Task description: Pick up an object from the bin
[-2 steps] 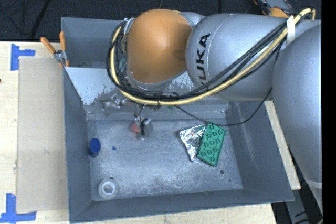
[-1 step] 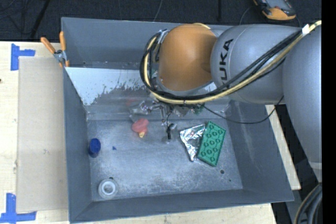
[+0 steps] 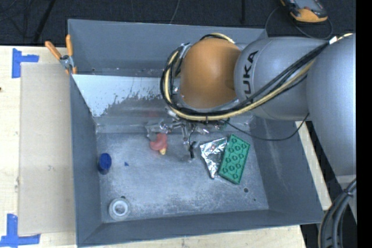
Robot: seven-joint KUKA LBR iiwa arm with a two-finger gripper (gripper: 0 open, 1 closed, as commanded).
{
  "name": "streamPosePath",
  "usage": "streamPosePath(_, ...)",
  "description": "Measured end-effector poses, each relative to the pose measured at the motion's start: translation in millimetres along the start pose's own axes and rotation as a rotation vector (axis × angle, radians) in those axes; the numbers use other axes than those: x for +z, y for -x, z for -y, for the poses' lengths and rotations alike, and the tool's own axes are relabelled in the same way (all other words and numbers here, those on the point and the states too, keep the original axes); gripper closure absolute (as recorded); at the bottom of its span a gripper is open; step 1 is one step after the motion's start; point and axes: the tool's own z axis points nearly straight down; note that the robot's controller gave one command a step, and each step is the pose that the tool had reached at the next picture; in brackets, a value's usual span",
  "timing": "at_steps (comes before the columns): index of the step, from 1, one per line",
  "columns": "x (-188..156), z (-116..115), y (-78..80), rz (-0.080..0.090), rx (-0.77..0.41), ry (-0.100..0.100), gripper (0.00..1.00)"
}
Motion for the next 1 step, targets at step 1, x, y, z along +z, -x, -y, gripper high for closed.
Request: streamPosePath(1, -1.6, 0.2, 0.4, 0.002, 0.002, -0.001, 1.00)
